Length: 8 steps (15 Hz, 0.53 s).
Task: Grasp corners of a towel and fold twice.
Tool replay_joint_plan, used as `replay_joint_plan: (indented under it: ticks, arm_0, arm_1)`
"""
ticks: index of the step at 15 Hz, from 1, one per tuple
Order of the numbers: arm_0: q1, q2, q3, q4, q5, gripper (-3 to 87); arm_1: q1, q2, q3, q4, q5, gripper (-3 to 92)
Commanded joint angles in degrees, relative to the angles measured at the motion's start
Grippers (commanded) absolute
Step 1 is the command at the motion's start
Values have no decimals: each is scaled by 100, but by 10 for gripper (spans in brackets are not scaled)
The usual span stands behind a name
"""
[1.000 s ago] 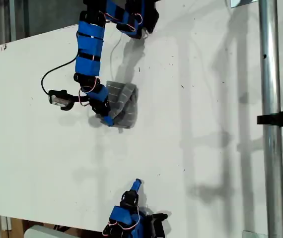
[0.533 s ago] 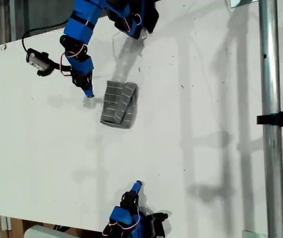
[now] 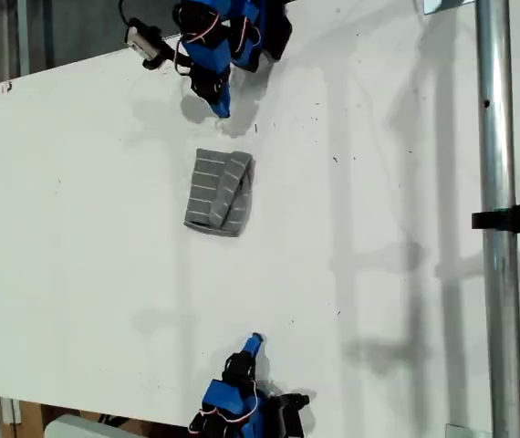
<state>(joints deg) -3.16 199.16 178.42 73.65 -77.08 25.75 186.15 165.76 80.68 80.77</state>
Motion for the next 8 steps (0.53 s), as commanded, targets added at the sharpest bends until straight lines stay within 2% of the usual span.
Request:
replay_joint_plan:
  ticks: [1,3,4,5,8]
  arm_0:
    - [79,18,35,18,2294,-18]
    - [70,18,35,18,2303,-18]
    - [70,18,35,18,2303,-18]
    - [70,18,35,18,2303,-18]
    - [70,18,35,18,2303,-18]
  arm_1:
    - [-299,185,0,290,721,108]
    - [-888,202,-9,290,773,120]
    - [-853,202,-9,264,861,120]
    - [-756,202,-9,316,422,120]
    - [-668,202,-9,316,457,120]
